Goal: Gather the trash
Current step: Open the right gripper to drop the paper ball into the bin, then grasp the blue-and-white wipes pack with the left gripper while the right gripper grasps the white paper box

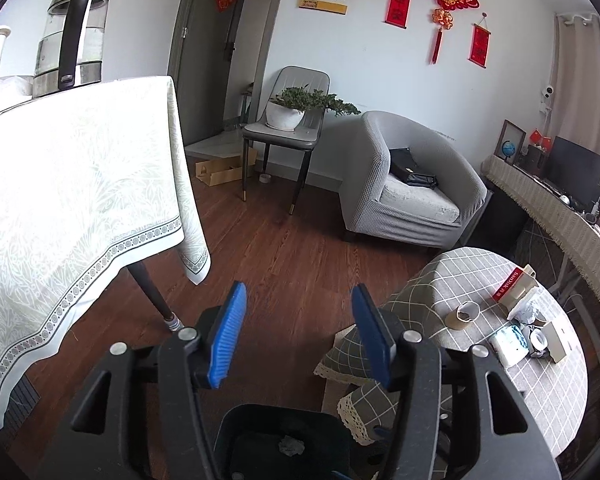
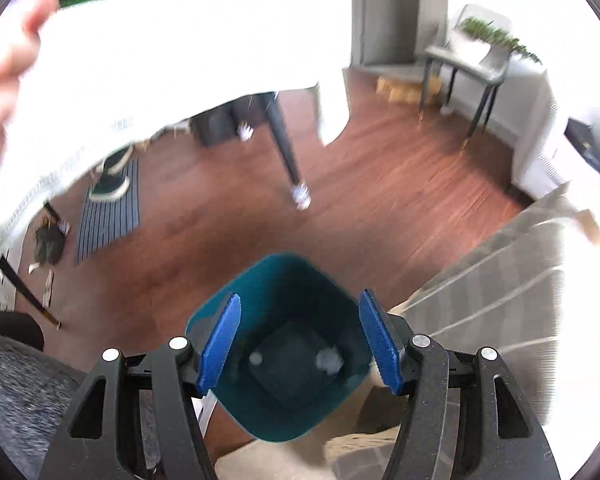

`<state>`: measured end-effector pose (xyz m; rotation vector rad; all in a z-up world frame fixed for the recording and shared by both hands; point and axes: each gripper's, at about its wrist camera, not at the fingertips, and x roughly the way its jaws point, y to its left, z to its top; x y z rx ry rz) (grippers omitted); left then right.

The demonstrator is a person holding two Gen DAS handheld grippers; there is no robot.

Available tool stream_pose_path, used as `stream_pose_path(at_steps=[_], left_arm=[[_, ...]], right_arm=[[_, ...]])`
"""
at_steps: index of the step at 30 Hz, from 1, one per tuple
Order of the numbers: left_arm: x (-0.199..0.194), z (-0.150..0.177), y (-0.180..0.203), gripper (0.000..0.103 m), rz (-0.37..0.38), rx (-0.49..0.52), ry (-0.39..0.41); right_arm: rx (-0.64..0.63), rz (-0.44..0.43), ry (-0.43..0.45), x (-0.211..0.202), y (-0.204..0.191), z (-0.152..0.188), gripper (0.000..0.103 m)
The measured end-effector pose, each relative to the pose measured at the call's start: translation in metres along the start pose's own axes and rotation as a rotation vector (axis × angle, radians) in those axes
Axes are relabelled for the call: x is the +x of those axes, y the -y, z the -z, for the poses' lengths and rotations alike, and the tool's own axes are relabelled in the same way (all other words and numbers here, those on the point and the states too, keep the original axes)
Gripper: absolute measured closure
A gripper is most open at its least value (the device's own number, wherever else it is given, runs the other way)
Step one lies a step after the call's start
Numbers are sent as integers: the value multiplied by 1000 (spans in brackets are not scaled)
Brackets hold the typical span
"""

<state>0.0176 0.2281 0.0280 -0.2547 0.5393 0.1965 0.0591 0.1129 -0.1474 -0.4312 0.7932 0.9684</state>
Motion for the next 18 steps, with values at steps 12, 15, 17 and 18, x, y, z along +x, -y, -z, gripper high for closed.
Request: stream_pose_path(at_steps=[12,15,17,18], left_arm=[[20,6,66,25,81,69,-36],[29,10,91,23,110,96,-55],[34,13,107,22,128,113,-68],[37,16,115,21,135,122,-74]], right_arm=[[94,203,160,-100,86,11,36],[132,256,173,-117,114,23,33],[159,287,182,-128,131,32,32],[174,302,186,-133,138,36,32]])
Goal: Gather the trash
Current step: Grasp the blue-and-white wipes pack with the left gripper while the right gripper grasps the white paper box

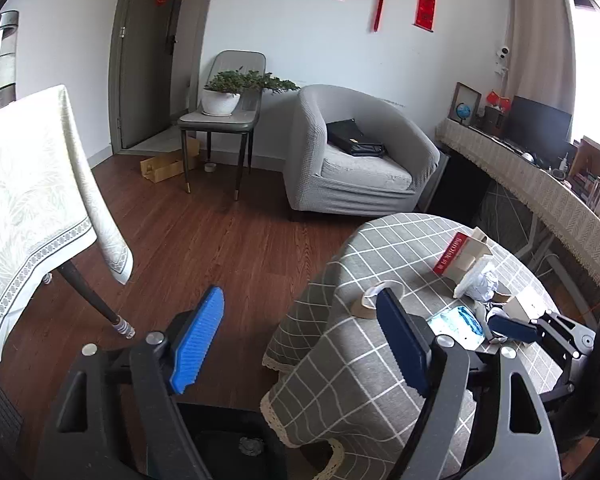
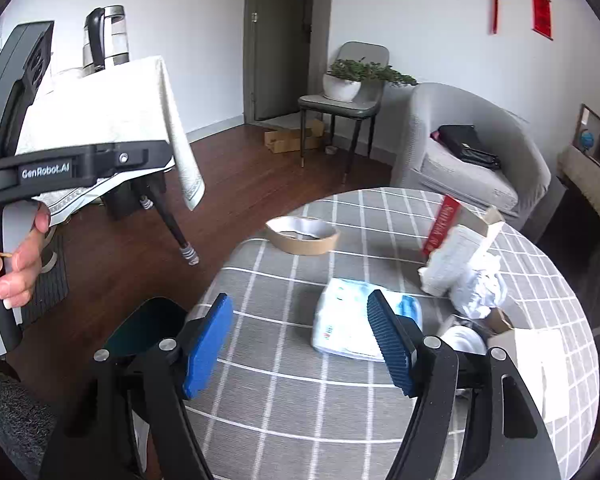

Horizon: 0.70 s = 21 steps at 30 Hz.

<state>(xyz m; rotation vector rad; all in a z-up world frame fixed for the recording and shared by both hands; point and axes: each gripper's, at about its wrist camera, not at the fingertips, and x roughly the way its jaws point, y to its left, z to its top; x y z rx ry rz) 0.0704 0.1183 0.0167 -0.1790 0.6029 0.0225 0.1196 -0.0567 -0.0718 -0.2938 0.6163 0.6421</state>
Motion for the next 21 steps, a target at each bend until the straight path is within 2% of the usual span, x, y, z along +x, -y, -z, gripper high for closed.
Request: stream_pose_path(at_steps=[8,13,21], left_arm=[[29,11,50,19,52,49,-59],[43,17,74,17,76,67,-90],[64,27,103,17,95,90,-160]], right_arm=[[64,122,10,-22,58,24,24],[97,186,17,-33,88,36,16],[150,246,-8,-33,128,55,14]])
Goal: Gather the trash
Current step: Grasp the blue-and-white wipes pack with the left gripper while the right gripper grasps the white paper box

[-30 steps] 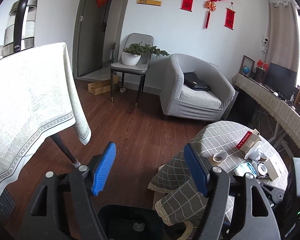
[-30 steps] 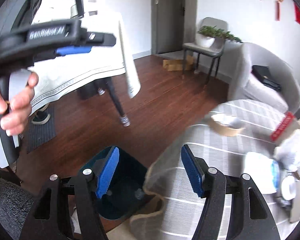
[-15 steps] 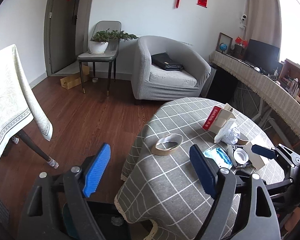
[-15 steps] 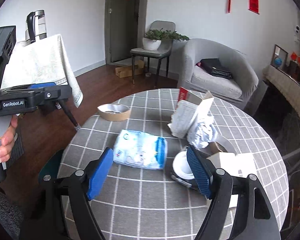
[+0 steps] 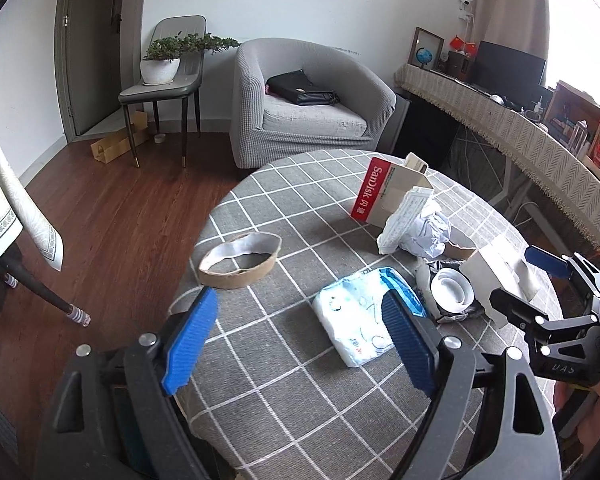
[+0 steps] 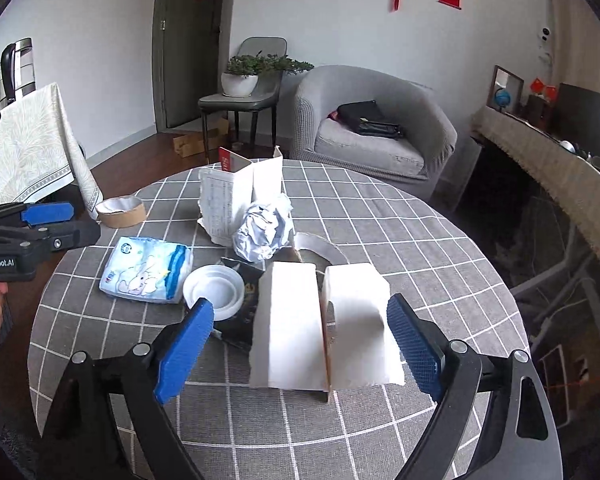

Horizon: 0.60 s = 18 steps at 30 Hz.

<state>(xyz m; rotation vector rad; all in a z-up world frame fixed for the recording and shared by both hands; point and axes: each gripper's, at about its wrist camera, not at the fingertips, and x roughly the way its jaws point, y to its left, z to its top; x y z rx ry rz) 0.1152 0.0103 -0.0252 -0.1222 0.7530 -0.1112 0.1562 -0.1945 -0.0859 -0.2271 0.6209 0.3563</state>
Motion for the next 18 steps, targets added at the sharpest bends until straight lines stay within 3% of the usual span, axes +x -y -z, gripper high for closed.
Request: stream_pose_path(at_steps=[8,10,18], left_arm=[[20,5,24,14,18,17,-70],[25,6,30,13,22,24,-85],[40,7,49,13,23,23,-123]], right_arm=[[62,-43,-64,20,18,2,15],[74,-48,-69,20,22,2,24],[100,-108,-76,18,28,4,38]])
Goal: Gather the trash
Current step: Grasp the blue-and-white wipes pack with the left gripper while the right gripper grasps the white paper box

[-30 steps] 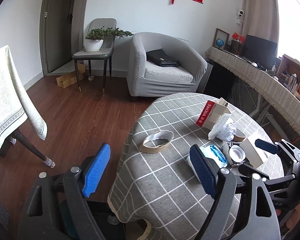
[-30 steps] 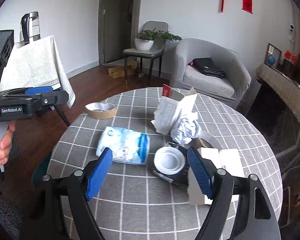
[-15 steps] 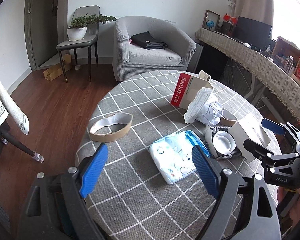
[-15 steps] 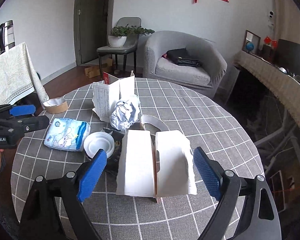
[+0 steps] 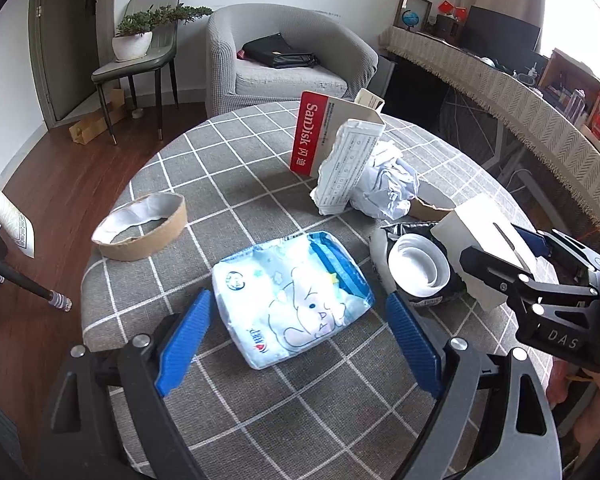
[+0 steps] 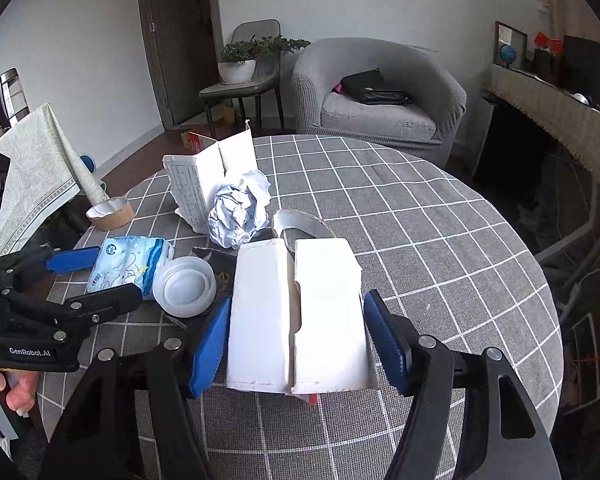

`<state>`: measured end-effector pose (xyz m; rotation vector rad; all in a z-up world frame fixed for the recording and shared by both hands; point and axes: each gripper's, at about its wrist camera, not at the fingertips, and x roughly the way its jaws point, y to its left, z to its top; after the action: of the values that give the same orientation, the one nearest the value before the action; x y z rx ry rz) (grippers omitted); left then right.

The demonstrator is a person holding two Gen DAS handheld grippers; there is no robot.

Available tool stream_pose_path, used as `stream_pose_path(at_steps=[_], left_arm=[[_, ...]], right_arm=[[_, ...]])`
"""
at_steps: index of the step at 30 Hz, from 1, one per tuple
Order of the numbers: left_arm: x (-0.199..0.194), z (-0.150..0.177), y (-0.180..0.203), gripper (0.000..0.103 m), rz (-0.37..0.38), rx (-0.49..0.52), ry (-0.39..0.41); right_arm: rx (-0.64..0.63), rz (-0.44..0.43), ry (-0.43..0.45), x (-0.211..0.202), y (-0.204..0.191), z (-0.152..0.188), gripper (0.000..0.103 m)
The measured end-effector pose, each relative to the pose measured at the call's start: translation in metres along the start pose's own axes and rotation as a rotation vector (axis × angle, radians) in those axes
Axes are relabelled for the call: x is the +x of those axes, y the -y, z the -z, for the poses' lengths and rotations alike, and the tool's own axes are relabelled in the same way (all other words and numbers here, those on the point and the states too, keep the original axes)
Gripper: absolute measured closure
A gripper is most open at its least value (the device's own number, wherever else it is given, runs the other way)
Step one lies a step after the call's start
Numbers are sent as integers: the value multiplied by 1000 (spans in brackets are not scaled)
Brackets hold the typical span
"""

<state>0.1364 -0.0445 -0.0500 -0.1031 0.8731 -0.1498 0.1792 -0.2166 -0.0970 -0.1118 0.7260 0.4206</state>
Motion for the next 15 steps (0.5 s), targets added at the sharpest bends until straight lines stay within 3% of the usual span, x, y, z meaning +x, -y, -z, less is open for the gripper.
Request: stream_pose_path(at_steps=[8,15], left_arm=[[10,-7,-1,13,-55,-63,-33],[18,-8,11,11,-154,-19,-42]], right_arm=[[35,-10,38,-18,17,1,39],[59,-20,64,-31,29,3,39]])
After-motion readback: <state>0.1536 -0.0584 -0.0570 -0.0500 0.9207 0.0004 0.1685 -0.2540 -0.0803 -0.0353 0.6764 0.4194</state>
